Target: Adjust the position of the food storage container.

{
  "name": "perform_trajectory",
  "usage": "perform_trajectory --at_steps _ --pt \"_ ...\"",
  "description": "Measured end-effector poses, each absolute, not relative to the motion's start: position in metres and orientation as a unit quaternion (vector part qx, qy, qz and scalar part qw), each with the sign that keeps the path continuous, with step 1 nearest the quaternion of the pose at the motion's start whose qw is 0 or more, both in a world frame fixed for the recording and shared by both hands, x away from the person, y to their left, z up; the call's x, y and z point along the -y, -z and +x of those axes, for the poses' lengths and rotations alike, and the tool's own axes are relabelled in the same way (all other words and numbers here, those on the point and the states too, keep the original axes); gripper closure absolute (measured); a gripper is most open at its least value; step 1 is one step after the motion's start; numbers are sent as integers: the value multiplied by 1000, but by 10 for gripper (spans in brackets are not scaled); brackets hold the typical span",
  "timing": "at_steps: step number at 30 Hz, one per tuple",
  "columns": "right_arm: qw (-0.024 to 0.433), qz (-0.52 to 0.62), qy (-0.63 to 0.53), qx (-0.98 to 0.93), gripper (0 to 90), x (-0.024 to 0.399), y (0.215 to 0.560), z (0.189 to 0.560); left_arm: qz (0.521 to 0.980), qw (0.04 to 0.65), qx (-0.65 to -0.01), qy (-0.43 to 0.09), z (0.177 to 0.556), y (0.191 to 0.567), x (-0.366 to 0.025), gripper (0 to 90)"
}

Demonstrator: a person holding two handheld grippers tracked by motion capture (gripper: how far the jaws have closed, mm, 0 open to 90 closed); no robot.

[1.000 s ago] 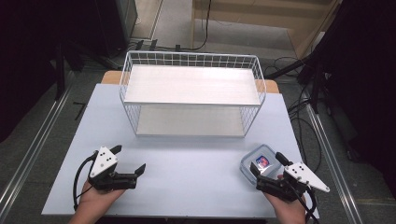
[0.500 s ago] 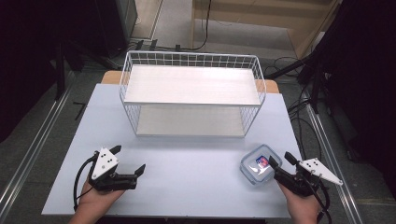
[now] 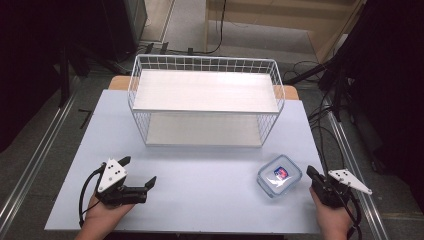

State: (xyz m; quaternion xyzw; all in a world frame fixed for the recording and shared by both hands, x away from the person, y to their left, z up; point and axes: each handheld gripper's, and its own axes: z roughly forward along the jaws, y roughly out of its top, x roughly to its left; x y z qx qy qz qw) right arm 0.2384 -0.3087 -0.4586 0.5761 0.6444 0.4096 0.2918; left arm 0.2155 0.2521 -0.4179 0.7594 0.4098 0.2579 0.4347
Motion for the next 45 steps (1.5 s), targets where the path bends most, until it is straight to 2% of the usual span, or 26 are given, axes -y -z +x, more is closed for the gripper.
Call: perform_trajectory --at_steps 10,18,29,45 --pt "268 573 -384 -673 900 307 478 249 757 438 -414 -252 215 420 -251 16" --pt "253 554 -392 -690 900 298 478 246 757 440 -414 -250 214 419 -252 19" --pt "221 495 -405 -737 900 253 473 239 755 443 -413 -250 213 418 -252 23" --pt "187 438 -414 -776 900 209 469 228 755 441 -416 -250 214 418 -254 25"
